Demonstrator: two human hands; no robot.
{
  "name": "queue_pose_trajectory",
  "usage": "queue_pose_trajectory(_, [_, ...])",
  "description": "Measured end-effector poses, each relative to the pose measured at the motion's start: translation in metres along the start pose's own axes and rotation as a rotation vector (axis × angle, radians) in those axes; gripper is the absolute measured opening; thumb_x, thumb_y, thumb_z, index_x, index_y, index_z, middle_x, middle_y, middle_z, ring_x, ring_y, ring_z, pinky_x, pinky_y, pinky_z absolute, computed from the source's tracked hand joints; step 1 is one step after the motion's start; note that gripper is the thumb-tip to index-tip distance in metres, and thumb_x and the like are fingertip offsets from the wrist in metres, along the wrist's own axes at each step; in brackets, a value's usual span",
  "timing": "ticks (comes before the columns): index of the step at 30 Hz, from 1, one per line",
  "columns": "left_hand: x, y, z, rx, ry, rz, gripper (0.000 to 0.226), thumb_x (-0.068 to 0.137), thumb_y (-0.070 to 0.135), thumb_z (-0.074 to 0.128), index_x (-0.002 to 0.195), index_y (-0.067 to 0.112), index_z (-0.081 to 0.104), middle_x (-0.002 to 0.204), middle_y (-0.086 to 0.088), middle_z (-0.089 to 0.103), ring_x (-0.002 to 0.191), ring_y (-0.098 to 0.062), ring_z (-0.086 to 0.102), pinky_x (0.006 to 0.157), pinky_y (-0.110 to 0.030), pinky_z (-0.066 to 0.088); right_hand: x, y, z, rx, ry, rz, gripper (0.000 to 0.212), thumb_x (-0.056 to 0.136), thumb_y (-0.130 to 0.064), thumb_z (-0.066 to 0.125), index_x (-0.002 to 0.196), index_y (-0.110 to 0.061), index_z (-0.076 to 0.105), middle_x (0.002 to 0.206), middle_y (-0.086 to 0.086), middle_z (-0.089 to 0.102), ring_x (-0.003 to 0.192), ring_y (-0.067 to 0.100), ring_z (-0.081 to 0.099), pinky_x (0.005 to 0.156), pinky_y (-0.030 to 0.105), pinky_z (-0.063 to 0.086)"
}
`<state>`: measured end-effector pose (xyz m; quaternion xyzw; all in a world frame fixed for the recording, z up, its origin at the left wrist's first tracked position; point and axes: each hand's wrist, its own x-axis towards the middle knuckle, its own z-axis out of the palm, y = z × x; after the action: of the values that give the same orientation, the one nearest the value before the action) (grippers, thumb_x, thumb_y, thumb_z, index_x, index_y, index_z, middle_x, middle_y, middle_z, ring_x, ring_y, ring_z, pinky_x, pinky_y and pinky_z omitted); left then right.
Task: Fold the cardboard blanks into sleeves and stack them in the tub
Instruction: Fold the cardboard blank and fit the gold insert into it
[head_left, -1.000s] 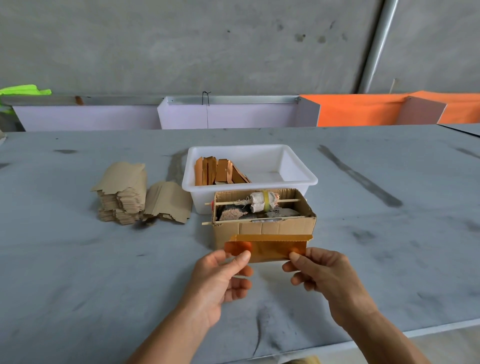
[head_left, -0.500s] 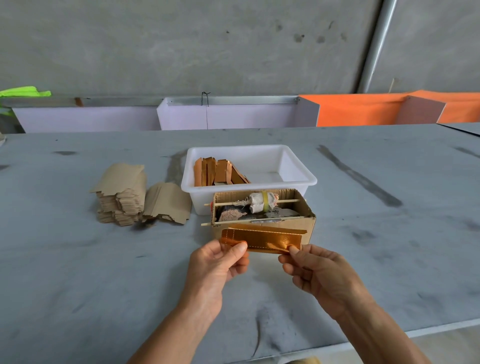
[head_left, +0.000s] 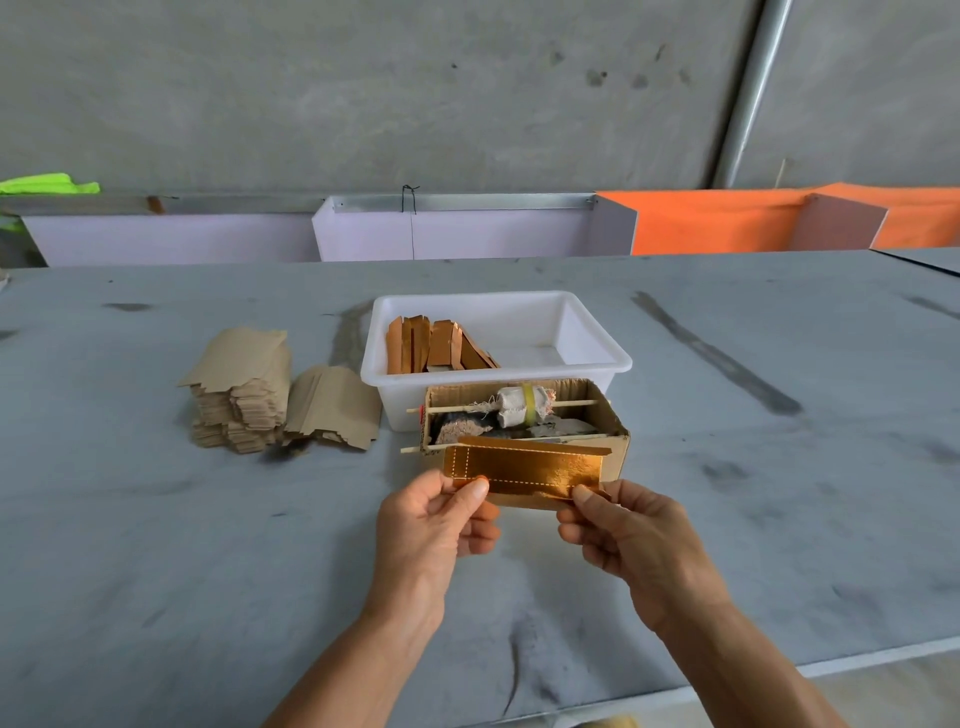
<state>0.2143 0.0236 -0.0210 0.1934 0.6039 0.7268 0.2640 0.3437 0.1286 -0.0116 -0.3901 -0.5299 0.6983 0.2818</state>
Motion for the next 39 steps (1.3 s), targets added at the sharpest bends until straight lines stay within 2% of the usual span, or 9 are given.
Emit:
queue_pose_trajectory(6, [0.001, 0.002, 0.000, -0.087, -0.017, -0.039, 0.008, 0.082, -0.002, 0.066, 0.076, 0.003, 0.065, 0.062, -0.008, 0.069, 0.054, -0.014, 0.065, 0.052, -0.022, 0.054, 0.004, -0.002, -0.002, 0.138, -0.016, 0.066, 0.005, 0.084, -0.004, 0.065, 0.079, -0.004, 0.063, 0.068, 0.012, 0.070, 0.055, 0.012, 0.065, 0.047, 0.019, 0.048])
queue_pose_trajectory(11, [0.001, 0.001, 0.000, 0.001, 0.038, 0.066, 0.016, 0.080, -0.006, 0.067, 0.071, 0.007, 0.067, 0.057, -0.003, 0.067, 0.051, -0.010, 0.062, 0.052, -0.019, 0.052, 0.004, 0.003, 0.002, 0.195, 0.017, 0.044, 0.012, 0.080, 0.003, 0.067, 0.071, -0.004, 0.061, 0.062, 0.010, 0.067, 0.056, 0.012, 0.066, 0.048, 0.018, 0.049])
queue_pose_trajectory(15, [-0.001, 0.002, 0.004, 0.002, 0.094, 0.193, 0.016, 0.078, -0.008, 0.067, 0.069, 0.005, 0.064, 0.055, -0.005, 0.065, 0.049, -0.011, 0.058, 0.051, -0.018, 0.049, 0.001, 0.006, 0.009, 0.243, 0.050, -0.062, 0.022, 0.078, 0.010, 0.065, 0.084, -0.009, 0.057, 0.062, 0.009, 0.064, 0.056, 0.014, 0.067, 0.054, 0.021, 0.050])
queue_pose_trajectory(19, [-0.003, 0.002, 0.012, -0.128, 0.159, 0.214, 0.027, 0.078, -0.013, 0.064, 0.090, 0.011, 0.059, 0.063, -0.005, 0.068, 0.051, -0.014, 0.058, 0.051, -0.020, 0.049, -0.002, 0.006, 0.015, 0.331, 0.052, -0.109, 0.037, 0.080, 0.011, 0.063, 0.106, -0.012, 0.051, 0.074, 0.017, 0.050, 0.056, 0.014, 0.066, 0.064, 0.027, 0.048])
queue_pose_trajectory(21, [-0.004, 0.000, 0.015, -0.172, 0.167, 0.184, 0.032, 0.077, -0.011, 0.066, 0.096, 0.014, 0.058, 0.068, -0.005, 0.070, 0.054, -0.014, 0.062, 0.052, -0.020, 0.051, -0.002, 0.007, 0.017, 0.346, 0.047, -0.115, 0.044, 0.080, 0.010, 0.063, 0.115, -0.011, 0.049, 0.076, 0.017, 0.051, 0.057, 0.015, 0.067, 0.066, 0.028, 0.048])
queue_pose_trajectory(25, [-0.006, -0.004, 0.020, -0.169, 0.121, 0.117, 0.027, 0.073, -0.009, 0.072, 0.089, 0.009, 0.062, 0.068, -0.009, 0.072, 0.056, -0.018, 0.067, 0.052, -0.021, 0.052, -0.003, 0.010, 0.019, 0.344, 0.038, -0.124, 0.047, 0.079, 0.009, 0.064, 0.118, -0.010, 0.048, 0.062, 0.006, 0.061, 0.058, 0.014, 0.066, 0.064, 0.028, 0.048])
queue_pose_trajectory(28, [-0.006, -0.006, 0.021, -0.187, 0.132, 0.117, 0.026, 0.072, -0.010, 0.072, 0.089, 0.006, 0.062, 0.066, -0.008, 0.071, 0.054, -0.016, 0.067, 0.051, -0.020, 0.052, -0.003, 0.015, 0.020, 0.411, 0.061, -0.067, 0.048, 0.077, 0.008, 0.067, 0.118, -0.008, 0.048, 0.066, 0.007, 0.064, 0.060, 0.015, 0.065, 0.061, 0.025, 0.048])
queue_pose_trajectory(33, [-0.010, -0.012, 0.031, -0.193, 0.128, 0.135, 0.026, 0.071, -0.013, 0.071, 0.087, 0.004, 0.060, 0.058, -0.005, 0.067, 0.049, -0.010, 0.061, 0.049, -0.018, 0.049, -0.009, 0.028, 0.038, 0.424, 0.026, -0.005, 0.048, 0.052, -0.010, 0.076, 0.097, -0.010, 0.059, 0.067, -0.001, 0.067, 0.067, 0.012, 0.062, 0.066, 0.027, 0.042])
queue_pose_trajectory(39, [-0.010, -0.016, 0.025, -0.171, 0.131, 0.147, 0.032, 0.066, -0.011, 0.076, 0.090, 0.004, 0.061, 0.062, -0.008, 0.069, 0.050, -0.015, 0.064, 0.048, -0.020, 0.051, -0.009, 0.028, 0.037, 0.496, 0.020, 0.024, 0.014, 0.058, -0.008, 0.074, 0.061, -0.014, 0.061, 0.059, 0.002, 0.061, 0.056, 0.011, 0.055, 0.061, 0.026, 0.041])
